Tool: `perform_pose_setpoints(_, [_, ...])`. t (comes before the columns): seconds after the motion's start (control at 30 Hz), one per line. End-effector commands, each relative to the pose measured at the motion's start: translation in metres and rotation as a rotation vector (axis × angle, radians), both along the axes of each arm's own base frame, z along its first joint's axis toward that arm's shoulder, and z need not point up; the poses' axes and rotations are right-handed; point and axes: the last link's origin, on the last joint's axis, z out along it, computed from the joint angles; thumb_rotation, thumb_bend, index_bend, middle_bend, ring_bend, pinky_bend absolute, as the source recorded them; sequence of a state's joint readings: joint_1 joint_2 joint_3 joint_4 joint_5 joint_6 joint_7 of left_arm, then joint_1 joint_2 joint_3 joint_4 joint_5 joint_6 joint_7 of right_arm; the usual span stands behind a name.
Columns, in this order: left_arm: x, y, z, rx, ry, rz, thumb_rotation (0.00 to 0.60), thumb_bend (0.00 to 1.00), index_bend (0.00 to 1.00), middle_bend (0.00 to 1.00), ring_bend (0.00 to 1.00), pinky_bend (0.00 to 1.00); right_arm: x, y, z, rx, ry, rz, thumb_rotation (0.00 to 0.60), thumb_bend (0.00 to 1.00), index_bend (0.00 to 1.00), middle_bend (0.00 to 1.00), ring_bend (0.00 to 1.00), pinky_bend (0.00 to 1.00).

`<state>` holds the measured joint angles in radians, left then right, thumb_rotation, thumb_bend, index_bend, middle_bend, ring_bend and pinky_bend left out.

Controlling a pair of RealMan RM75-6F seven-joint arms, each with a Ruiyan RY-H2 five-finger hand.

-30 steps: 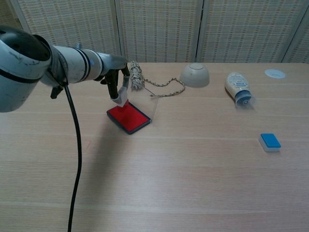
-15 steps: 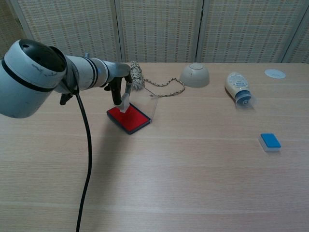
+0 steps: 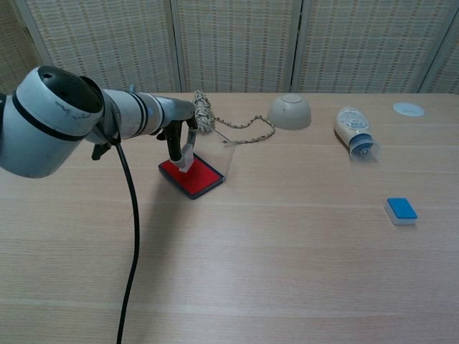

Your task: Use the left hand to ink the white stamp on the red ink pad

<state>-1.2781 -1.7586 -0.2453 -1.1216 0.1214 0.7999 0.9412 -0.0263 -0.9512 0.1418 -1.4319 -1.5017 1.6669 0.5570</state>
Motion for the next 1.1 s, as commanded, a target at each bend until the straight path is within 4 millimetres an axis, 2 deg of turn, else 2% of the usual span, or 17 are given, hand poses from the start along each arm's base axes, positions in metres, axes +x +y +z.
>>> perform_pose_setpoints(0.03, [-0.002,0.000,-0.001,-0.002,-0.001,0.004,0.600,0.40,0.72,1.00,0.85,0.89,0.000,0.000,0.000,0.000,0.001,-0.002,0.600,0.26,0.00,0.00,0.00,0.00])
perform_pose_setpoints(0.27, [-0.004,0.001,-0.002,-0.009,-0.011,0.004,0.600,0.40,0.72,1.00,0.85,0.89,-0.001,0.000,0.000,-0.005,0.001,-0.008,0.600,0.26,0.00,0.00,0.00,0.00])
perform_pose_setpoints(0.47, [-0.001,-0.005,0.005,0.005,-0.005,-0.011,0.600,0.40,0.72,1.00,0.85,0.89,0.000,0.003,0.001,-0.019,-0.004,-0.005,0.600,0.26,0.00,0.00,0.00,0.00])
perform_pose_setpoints(0.83, [0.003,-0.027,0.038,0.054,-0.011,-0.030,0.600,0.40,0.72,1.00,0.85,0.89,-0.001,0.004,0.001,-0.027,-0.002,-0.001,0.600,0.26,0.00,0.00,0.00,0.00])
perform_pose_setpoints(1.1, [-0.013,-0.050,0.061,0.091,-0.021,-0.023,0.600,0.40,0.72,1.00,0.85,0.89,0.003,0.003,-0.004,-0.019,0.016,0.007,0.600,0.26,0.00,0.00,0.00,0.00])
